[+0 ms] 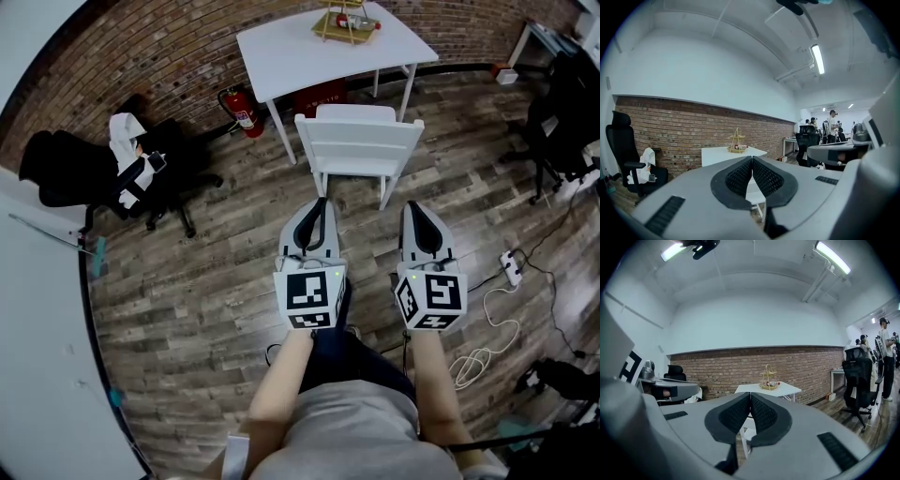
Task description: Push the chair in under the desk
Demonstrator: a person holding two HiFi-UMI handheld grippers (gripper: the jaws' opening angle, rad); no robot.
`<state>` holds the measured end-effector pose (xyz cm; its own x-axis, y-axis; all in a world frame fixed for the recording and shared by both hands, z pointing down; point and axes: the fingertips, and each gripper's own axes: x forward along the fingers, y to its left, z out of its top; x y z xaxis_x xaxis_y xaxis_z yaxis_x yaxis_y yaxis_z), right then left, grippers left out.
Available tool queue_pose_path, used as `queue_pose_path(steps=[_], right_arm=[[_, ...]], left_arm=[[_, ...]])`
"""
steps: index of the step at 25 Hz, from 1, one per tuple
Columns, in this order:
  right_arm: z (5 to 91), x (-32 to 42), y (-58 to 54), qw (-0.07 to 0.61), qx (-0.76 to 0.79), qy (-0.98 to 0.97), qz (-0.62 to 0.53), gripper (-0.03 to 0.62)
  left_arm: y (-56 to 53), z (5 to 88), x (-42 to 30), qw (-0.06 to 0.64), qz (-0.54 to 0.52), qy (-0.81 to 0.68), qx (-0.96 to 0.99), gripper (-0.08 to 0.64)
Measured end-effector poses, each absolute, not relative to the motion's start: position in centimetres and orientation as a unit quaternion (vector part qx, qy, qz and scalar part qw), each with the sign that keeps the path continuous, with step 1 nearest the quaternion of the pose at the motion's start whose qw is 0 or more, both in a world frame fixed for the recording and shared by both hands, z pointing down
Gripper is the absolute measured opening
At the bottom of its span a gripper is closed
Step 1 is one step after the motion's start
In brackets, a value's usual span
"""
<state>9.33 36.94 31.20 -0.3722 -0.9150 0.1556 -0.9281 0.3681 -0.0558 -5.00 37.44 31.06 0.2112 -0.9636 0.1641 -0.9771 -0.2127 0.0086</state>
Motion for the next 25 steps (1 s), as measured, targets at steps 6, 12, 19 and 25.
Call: queue_pose_path(steps=[6,12,19,25], right_arm=[[32.1,8.4,31.8,0.053,0.565,-0.82,0.071,0.015],[32.5,6.3,26.1,0.059,0.57,-0.816,0.074,0.015],[32.4,4.8,19.3,0.064,0.58,-0.809,0.077,0.015],[32.5,4.4,14.6,0.067,0.588,-0.803,0.075,0.015]], left_arm=[[32.3,32.3,-6.1,0.063,0.067,-0.618,0.781,0.016],[26.4,33.4,-8.3,0.082,0.066,-0.61,0.786,0.015],[19.2,33.6,-9.0,0.083,0.074,-0.591,0.799,0.015],[14.2,33.7,-9.9,0.075,0.081,-0.583,0.805,0.016]])
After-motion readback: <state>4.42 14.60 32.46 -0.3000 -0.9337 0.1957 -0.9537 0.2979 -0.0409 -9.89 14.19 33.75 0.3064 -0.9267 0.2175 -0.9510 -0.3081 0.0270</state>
